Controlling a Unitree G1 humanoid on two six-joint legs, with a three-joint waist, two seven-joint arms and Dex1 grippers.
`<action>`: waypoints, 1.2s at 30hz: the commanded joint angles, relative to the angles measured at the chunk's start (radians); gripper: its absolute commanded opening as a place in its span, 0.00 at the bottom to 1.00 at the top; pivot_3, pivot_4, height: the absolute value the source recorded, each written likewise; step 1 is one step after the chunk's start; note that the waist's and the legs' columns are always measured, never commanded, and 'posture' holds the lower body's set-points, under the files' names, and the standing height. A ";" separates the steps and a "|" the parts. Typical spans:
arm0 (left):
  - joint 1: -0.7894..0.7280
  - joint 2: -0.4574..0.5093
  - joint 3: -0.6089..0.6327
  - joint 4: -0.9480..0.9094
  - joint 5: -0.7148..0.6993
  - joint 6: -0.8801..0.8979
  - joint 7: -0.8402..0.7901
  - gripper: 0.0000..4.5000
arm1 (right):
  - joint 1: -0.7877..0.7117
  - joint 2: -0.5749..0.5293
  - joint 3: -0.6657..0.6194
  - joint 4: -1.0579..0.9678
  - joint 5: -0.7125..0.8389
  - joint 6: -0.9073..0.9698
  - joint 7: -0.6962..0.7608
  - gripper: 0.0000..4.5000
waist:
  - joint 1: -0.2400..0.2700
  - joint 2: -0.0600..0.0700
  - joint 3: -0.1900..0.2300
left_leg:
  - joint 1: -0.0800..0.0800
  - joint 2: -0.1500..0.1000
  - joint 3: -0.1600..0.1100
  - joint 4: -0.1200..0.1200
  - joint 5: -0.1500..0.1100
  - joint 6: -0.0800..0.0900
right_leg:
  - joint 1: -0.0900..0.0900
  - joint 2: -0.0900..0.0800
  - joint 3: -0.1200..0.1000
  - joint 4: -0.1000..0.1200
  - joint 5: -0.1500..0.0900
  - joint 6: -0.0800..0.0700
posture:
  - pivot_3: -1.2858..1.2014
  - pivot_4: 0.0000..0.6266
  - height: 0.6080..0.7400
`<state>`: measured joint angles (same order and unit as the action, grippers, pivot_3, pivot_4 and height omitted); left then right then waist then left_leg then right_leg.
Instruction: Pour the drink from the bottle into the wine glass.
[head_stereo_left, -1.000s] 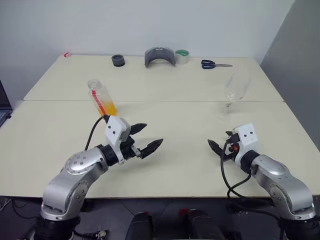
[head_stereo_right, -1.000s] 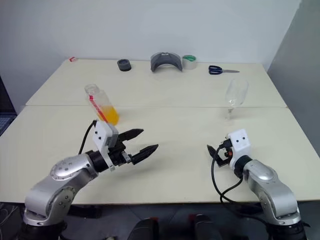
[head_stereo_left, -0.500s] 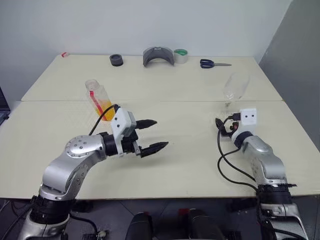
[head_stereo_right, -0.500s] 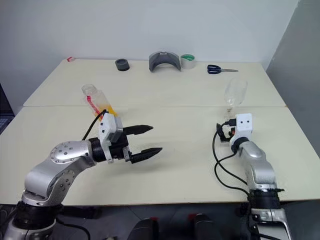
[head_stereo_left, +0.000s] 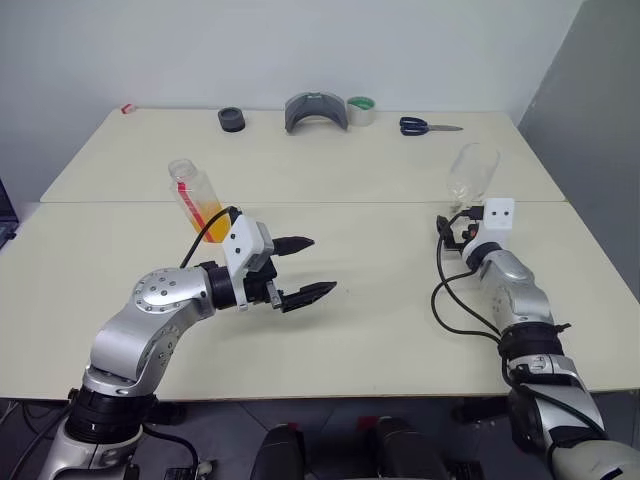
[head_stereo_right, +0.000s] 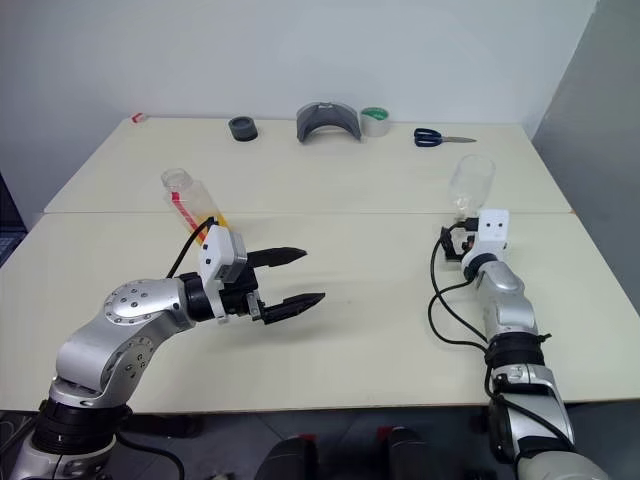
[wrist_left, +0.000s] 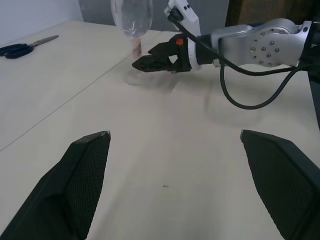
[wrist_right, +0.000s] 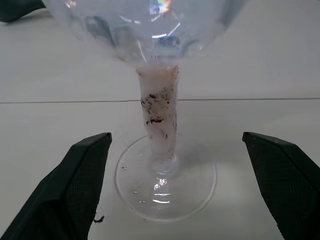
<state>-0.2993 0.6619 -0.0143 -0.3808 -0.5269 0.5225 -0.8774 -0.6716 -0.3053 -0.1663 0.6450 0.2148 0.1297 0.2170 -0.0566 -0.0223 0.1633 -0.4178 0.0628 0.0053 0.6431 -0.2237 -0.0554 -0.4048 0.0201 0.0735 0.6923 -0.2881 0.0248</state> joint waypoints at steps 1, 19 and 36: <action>-0.013 -0.006 0.002 -0.007 0.004 -0.022 -0.008 0.99 | -0.056 -0.010 -0.023 0.043 0.004 -0.074 0.038 1.00 | 0.000 0.000 0.000 | 0.000 0.000 0.000 0.000 0.000 0.000 | 0.000 0.000 0.000 0.000 0.000 0.000 | 0.52 0.24 1.00; -0.026 -0.021 -0.002 0.003 0.019 -0.028 -0.008 1.00 | -0.123 -0.001 -0.027 0.211 0.000 -0.206 0.122 0.30 | 0.000 0.001 0.001 | 0.000 0.000 0.000 0.000 0.000 0.000 | 0.000 0.000 0.000 0.000 0.000 0.000 | 0.52 0.24 1.00; 0.229 -0.012 0.195 -0.168 -0.050 0.063 0.132 1.00 | -0.101 0.077 0.125 -0.037 -0.027 -0.134 0.316 0.02 | -0.017 0.004 0.002 | 0.001 0.001 0.000 -0.001 0.000 0.000 | -0.001 0.000 0.001 0.001 0.000 -0.001 | 0.52 0.24 1.00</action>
<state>-0.0871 0.6503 0.1375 -0.4862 -0.5522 0.5798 -0.7689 -0.7648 -0.2285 -0.0495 0.6845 0.1782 -0.0207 0.5060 -0.0735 -0.0182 0.1658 -0.4174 0.0636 0.0047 0.6416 -0.2238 -0.0553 -0.4060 0.0198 0.0737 0.6945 -0.2890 0.0232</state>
